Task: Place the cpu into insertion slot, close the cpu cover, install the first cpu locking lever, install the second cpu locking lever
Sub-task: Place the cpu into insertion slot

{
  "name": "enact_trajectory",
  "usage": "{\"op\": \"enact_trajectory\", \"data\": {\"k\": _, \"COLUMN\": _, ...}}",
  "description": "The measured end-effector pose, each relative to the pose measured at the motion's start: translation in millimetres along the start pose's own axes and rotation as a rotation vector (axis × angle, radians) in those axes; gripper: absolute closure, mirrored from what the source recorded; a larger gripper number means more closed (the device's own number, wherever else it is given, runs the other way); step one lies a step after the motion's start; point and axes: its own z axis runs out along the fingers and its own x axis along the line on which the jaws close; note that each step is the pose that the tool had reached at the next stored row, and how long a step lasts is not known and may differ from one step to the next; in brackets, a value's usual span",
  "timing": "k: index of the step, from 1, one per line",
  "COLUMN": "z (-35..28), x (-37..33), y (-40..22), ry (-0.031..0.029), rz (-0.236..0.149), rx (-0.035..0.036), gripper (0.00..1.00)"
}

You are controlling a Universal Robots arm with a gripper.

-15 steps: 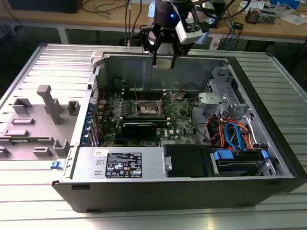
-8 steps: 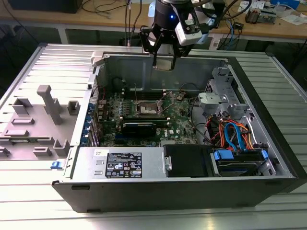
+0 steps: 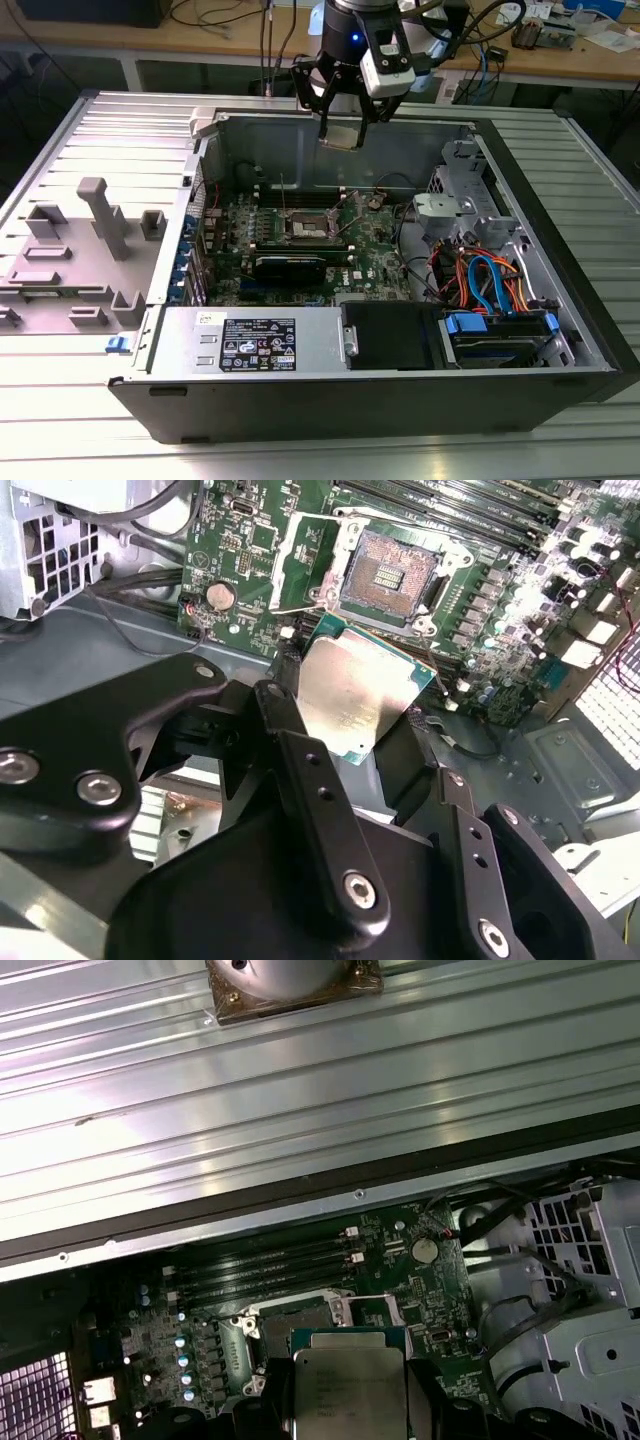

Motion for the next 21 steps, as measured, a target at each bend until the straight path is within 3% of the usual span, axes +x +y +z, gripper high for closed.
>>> {"op": "enact_trajectory", "data": {"k": 13, "z": 0.5, "x": 0.0, "y": -0.1, "ry": -0.0003, "rz": 0.004, "rx": -0.0003, "gripper": 0.46}}
{"op": "enact_trajectory", "data": {"k": 21, "z": 5.3, "x": -0.2, "y": -0.9, "ry": -0.01, "rz": 0.111, "rx": 0.0005, "gripper": 0.46}}
